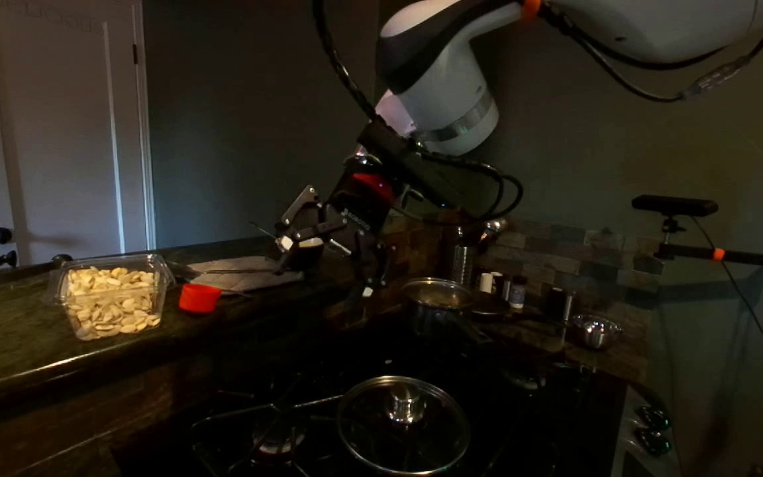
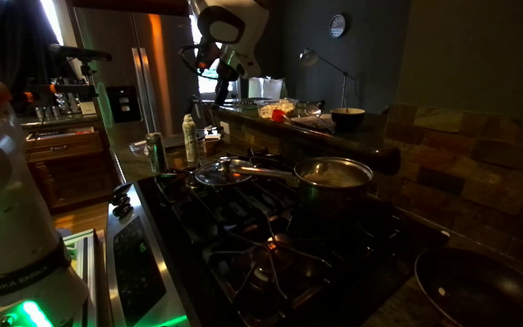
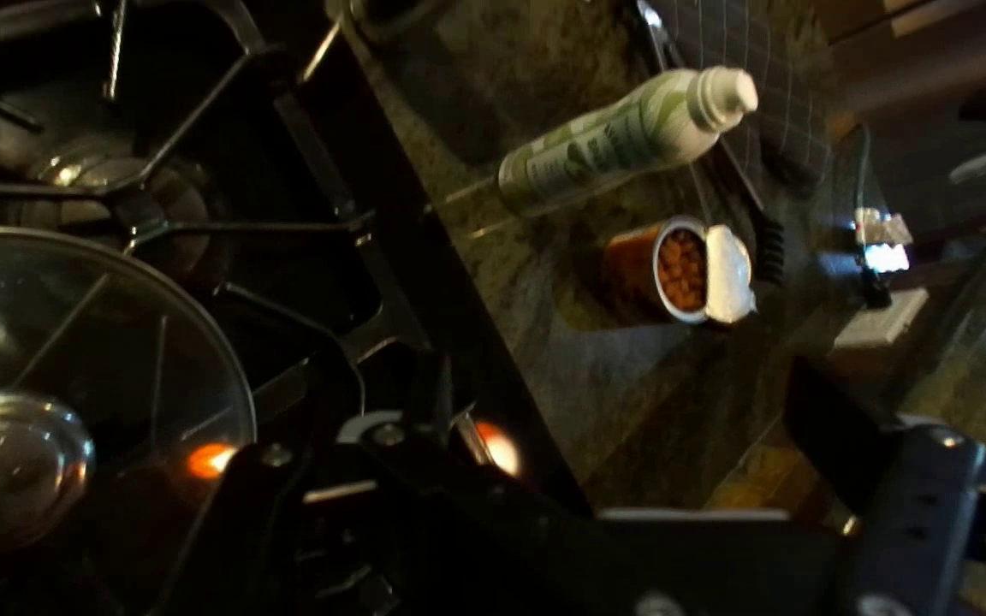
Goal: Put the white bottle on the top counter
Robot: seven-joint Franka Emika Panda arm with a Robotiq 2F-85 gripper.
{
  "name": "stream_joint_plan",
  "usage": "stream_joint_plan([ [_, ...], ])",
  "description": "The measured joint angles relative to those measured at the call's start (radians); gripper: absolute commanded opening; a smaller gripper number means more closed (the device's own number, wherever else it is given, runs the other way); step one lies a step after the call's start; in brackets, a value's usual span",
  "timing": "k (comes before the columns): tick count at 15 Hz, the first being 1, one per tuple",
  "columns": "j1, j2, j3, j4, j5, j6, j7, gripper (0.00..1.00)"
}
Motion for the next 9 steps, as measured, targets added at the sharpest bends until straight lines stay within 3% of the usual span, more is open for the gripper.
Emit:
stream_joint_plan([
  [3,0.002,0.069,0.009,0.073,0.001,-0.141,-0.011,1.00],
  [9,-0.001,0.088,0.009,0.097,0.002,-0.159,0.024,1.00],
])
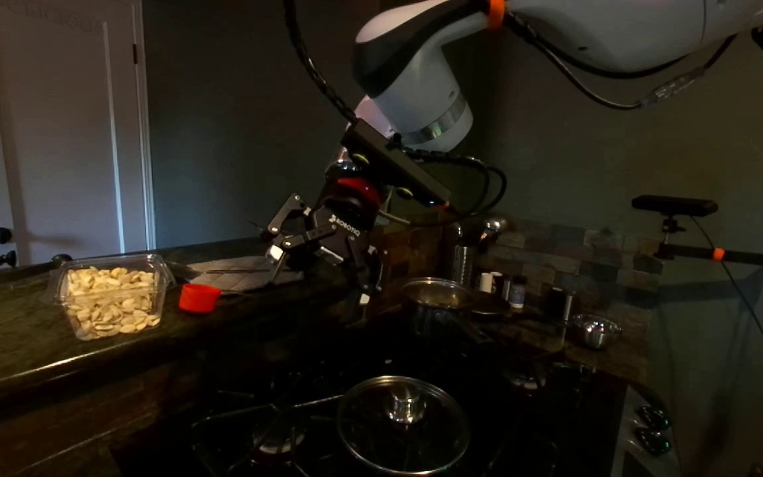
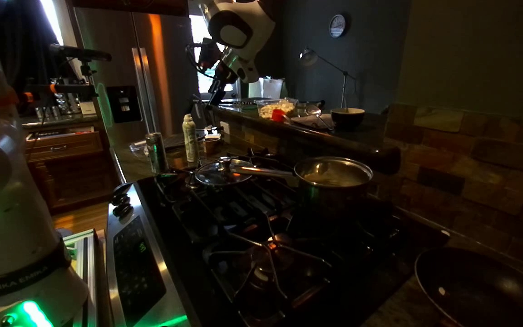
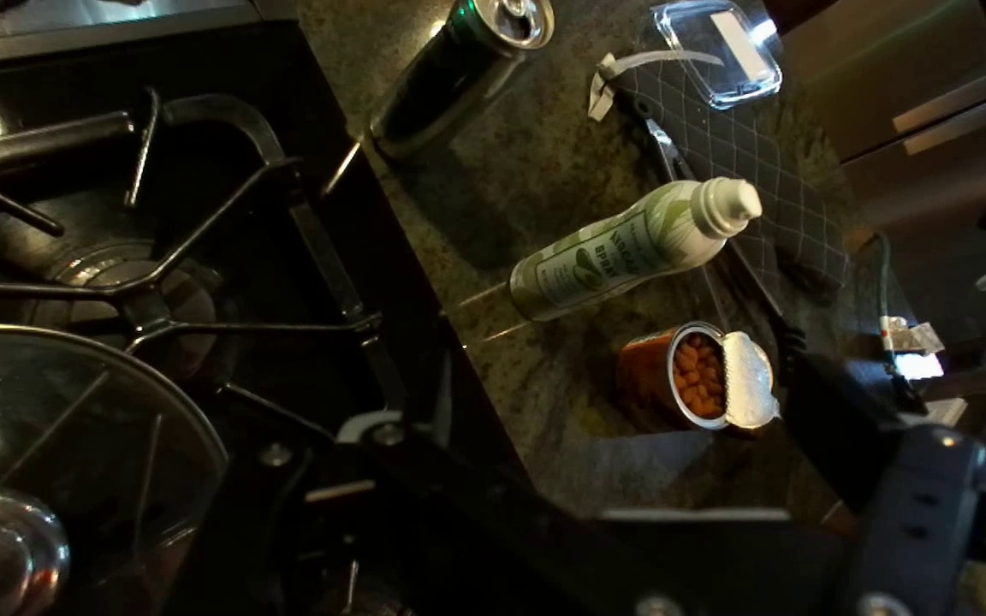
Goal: Put the white bottle on the top counter
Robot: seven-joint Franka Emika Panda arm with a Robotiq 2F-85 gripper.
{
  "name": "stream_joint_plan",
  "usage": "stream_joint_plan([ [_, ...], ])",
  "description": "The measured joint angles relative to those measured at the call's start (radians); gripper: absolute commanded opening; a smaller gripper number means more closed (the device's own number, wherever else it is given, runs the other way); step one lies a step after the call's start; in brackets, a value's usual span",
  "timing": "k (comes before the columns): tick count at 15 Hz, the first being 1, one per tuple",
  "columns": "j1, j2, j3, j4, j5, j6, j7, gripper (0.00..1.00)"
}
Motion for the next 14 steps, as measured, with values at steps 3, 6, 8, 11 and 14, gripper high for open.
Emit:
stream_joint_plan([
  [3,-0.003,0.036,-0.001,0.003,0.015,-0.006,0.111,1.00],
  [6,-0.003,0.091,-0.001,0.010,0.049,-0.045,0.189,1.00],
  [8,-0.002,0.128,-0.001,0.014,0.088,-0.071,0.219,1.00],
  [11,-0.002,0.157,-0.002,0.015,0.100,-0.087,0.227,1.00],
  [14,-0.003,0.155,-0.003,0.019,0.104,-0.085,0.241,1.00],
])
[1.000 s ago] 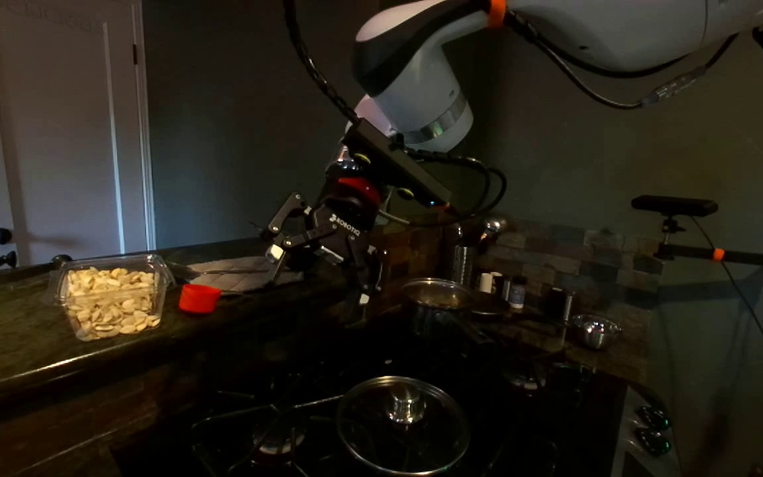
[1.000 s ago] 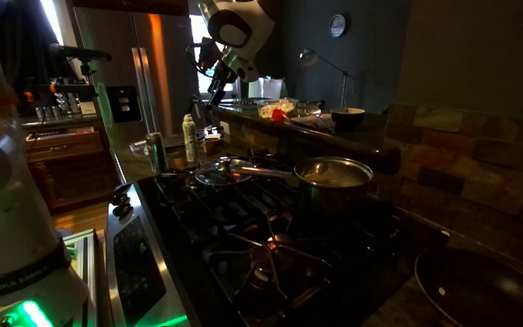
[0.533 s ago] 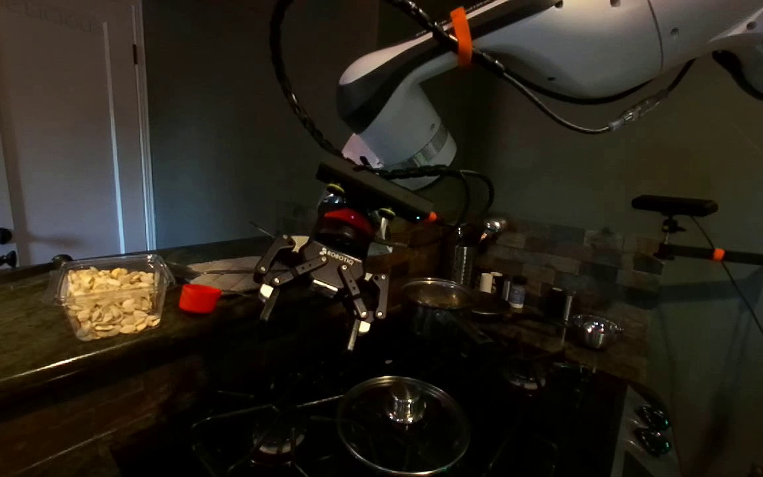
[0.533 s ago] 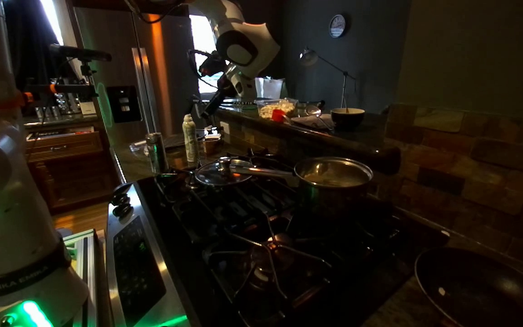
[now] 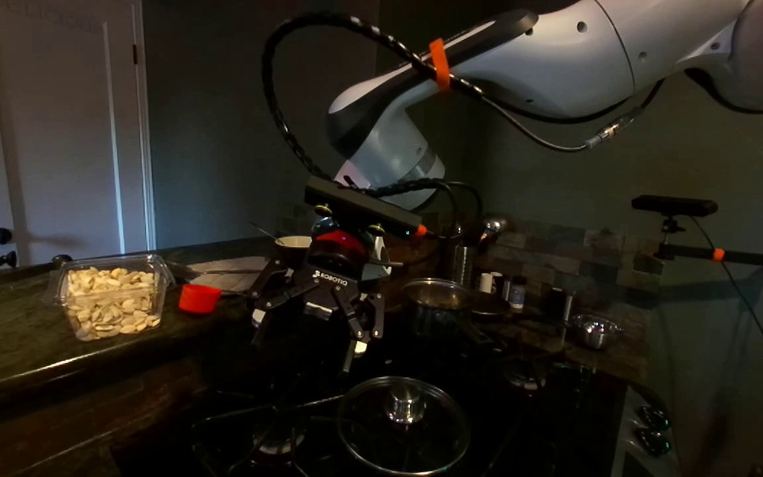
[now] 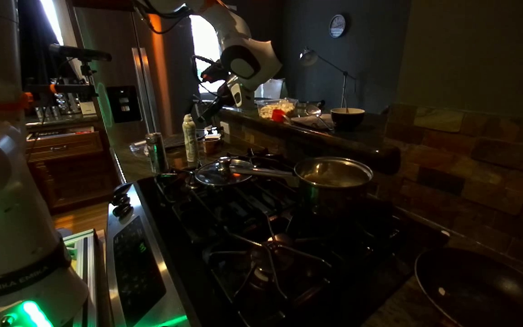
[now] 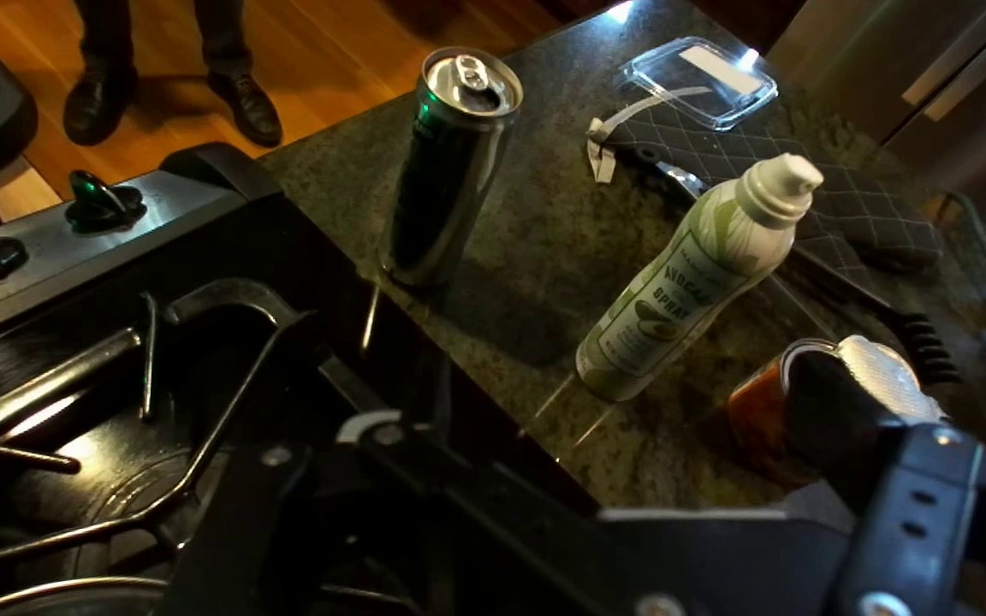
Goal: Put the white bottle on the top counter
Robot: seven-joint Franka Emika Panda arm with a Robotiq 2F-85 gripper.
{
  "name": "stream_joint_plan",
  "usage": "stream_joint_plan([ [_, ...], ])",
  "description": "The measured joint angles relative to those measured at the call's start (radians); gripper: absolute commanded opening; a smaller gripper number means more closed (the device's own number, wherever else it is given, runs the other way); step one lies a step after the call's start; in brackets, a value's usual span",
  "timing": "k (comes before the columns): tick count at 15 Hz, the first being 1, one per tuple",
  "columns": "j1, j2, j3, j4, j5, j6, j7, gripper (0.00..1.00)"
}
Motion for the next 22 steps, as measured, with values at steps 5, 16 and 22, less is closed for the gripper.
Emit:
stream_joint_plan([
  [5,0.042,0.061,0.014,0.048,0.025,0.047,0.241,1.00],
  [16,0.113,0.229,0.036,0.189,0.025,0.010,0.511,1.00],
  [22,0.141,0.304,0.057,0.244,0.098,0.049,0.625,1.00],
])
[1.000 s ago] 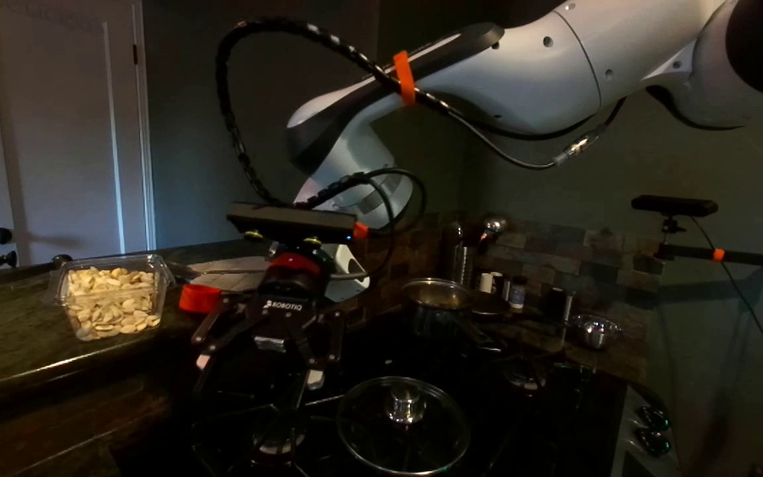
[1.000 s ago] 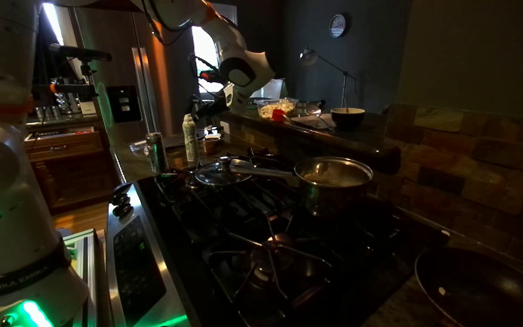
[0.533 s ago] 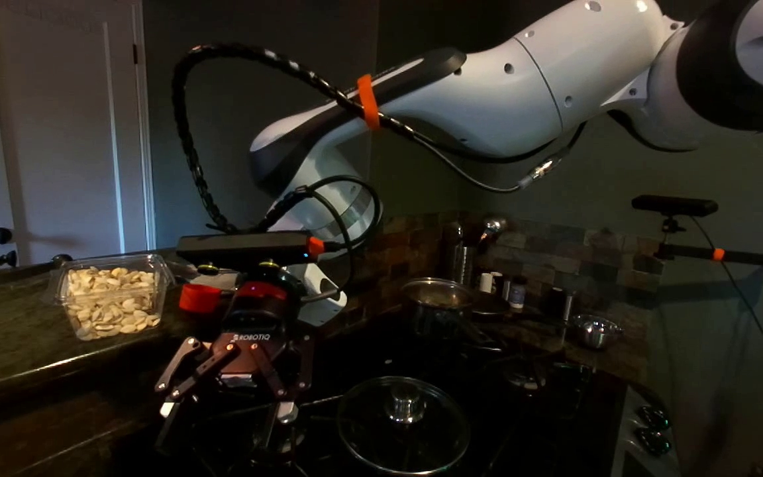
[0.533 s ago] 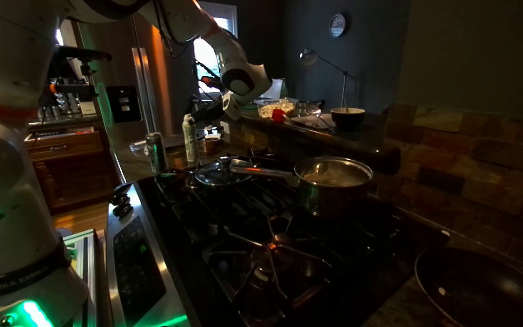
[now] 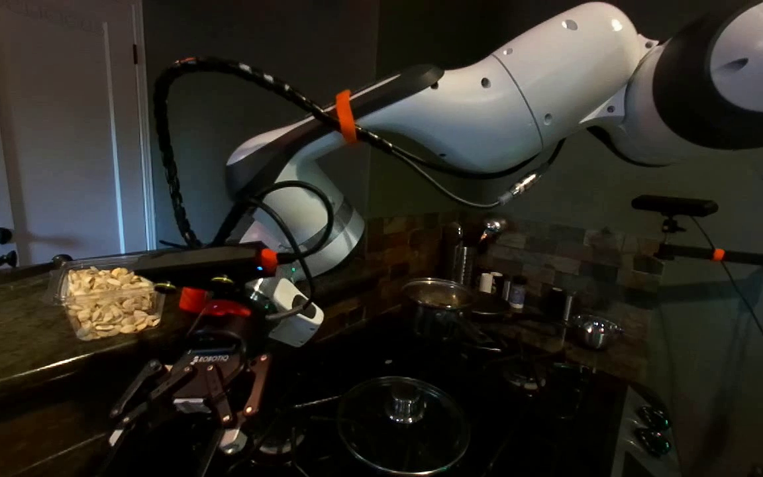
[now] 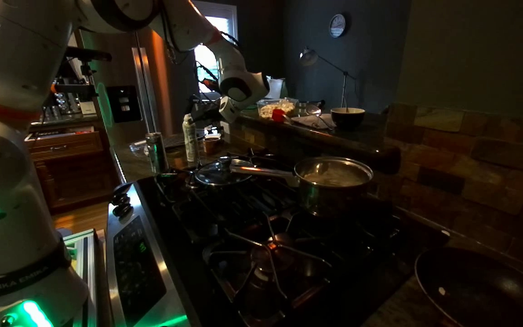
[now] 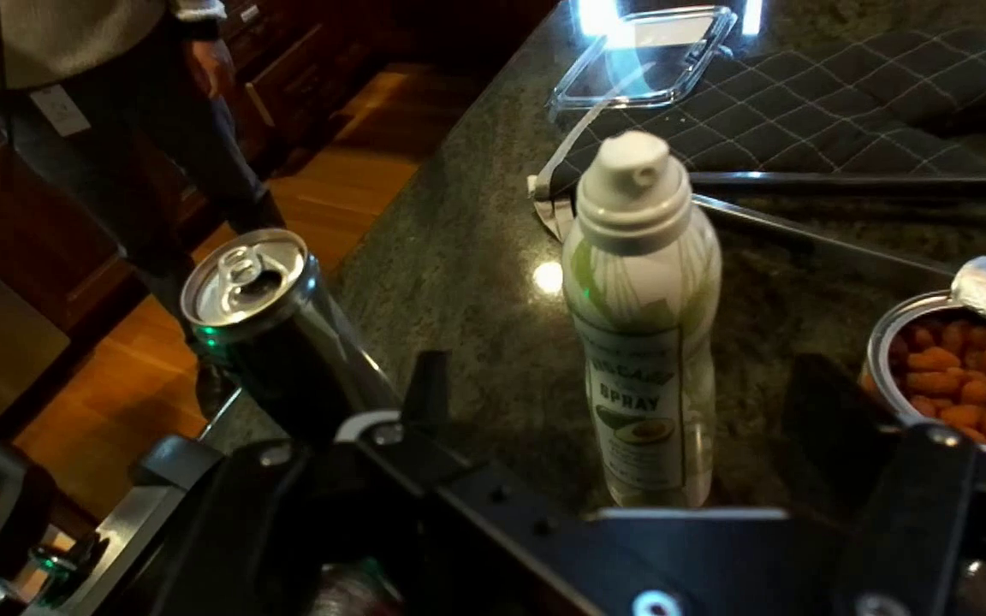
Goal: Put the white bottle on the top counter
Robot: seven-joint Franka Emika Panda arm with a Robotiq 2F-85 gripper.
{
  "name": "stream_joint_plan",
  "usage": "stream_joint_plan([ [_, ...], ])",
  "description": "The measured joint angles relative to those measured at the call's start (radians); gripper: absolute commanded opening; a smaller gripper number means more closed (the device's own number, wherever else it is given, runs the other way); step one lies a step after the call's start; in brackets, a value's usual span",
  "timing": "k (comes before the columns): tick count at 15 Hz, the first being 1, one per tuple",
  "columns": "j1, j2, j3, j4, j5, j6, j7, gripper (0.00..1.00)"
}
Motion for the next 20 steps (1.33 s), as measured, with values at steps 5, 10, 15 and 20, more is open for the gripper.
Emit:
stream_joint_plan([
  [5,0.031,0.083,0.019,0.073,0.015,0.000,0.090,1.00],
  [10,0.038,0.109,0.039,0.088,0.024,-0.004,0.094,1.00],
  [15,0.040,0.115,0.060,0.088,0.042,-0.004,0.042,1.00],
  [20,0.046,0.120,0.062,0.087,0.044,-0.004,-0.006,1.00],
])
